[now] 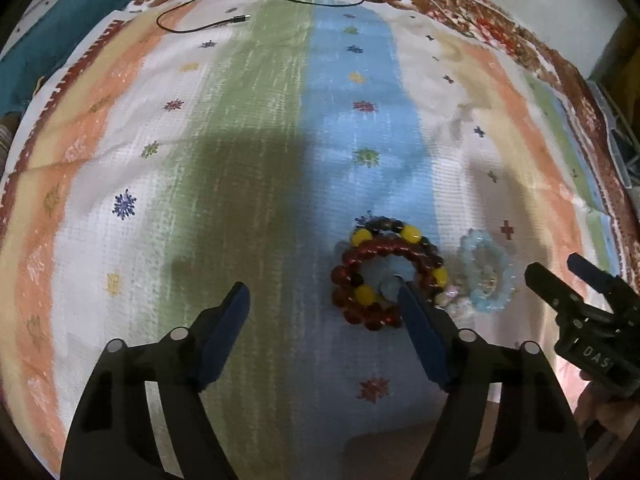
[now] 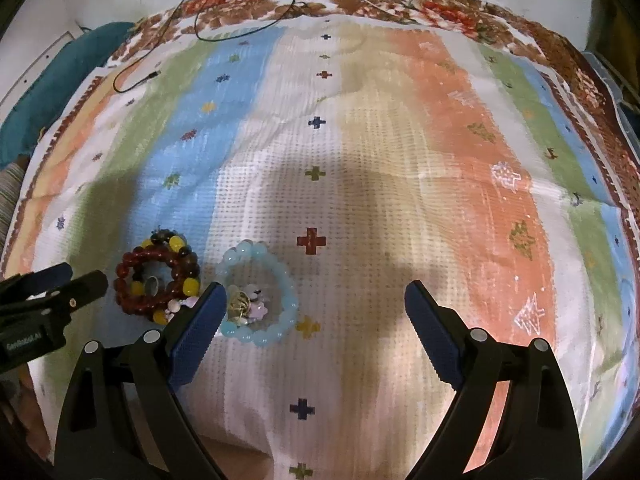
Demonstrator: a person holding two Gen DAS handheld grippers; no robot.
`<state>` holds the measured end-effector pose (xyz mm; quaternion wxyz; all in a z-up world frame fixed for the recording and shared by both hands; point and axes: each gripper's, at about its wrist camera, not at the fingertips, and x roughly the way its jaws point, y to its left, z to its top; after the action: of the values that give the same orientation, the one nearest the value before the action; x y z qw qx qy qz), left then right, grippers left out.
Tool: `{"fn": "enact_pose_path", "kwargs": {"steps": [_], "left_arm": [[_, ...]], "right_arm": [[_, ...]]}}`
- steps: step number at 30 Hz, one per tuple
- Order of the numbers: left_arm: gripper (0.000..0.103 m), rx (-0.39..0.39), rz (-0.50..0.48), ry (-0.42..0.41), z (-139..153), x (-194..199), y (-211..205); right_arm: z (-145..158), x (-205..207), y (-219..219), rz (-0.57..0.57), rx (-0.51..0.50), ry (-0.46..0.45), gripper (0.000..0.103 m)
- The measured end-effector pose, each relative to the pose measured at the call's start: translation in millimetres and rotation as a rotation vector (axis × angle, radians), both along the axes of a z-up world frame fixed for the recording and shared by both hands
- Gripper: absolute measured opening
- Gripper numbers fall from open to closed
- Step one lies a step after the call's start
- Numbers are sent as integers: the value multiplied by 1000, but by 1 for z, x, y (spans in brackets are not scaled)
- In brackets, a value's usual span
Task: Organize jewelry
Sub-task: 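Move both open tools forward to the remaining bracelets beside the tin, then close the left tool on the dark red bead bracelet while the right tool grips the pale blue bracelet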
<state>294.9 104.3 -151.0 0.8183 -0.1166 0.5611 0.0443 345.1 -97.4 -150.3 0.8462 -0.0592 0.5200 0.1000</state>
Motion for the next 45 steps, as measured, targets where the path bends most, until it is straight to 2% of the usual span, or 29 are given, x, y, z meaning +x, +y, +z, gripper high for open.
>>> {"fn": "enact_pose_path", "kwargs": {"steps": [7,10,12,13,14,16,17,18,20,24,25,26,27,29,34,38,43,45], "left_arm": [[65,27,-18,25,-11,5,0],[56,51,-35,39,-16,9,-2],[47,62,-54,46,-19,11,-4],[46,66,-60,48,-20,11,-4],[46,69,-63,48,-21,12,-5],[46,67,-66,48,-22,13,-4],[42,59,-70,46,-23,13,-3],[34,51,-75,44,-23,13,-3],[24,48,-81,38,-22,14,-4],[20,52,-101,39,-24,13,-8],[20,58,-111,43,-26,13,-10],[19,71,-116,37,-27,12,-11],[13,75,-122,35,-27,11,-12],[13,84,-129,37,-25,11,-14],[13,85,-122,31,-21,9,-13],[12,108,-119,-28,-3,2,-14],[12,49,-148,-76,16,-9,-21],[12,60,-174,-103,23,-17,-26]], "right_arm": [[-8,10,5,16,3,17,91],[-11,14,8,30,5,22,91],[-13,16,9,32,5,25,91],[-14,18,10,33,7,30,88],[-16,19,11,34,9,38,81],[-22,23,12,32,9,55,76],[-23,24,12,32,10,60,74],[-26,24,13,34,8,66,71],[-29,24,13,32,-6,68,59],[-31,25,13,38,-12,63,55],[-31,24,13,42,-18,61,50],[-32,24,13,45,-29,58,39],[-32,23,14,48,-42,53,34],[-32,23,13,50,-40,56,15],[-30,21,10,62,-39,42,12],[-19,14,11,77,-31,27,12],[5,-1,11,89,-7,-16,12],[14,-8,10,96,0,-29,12]]}}
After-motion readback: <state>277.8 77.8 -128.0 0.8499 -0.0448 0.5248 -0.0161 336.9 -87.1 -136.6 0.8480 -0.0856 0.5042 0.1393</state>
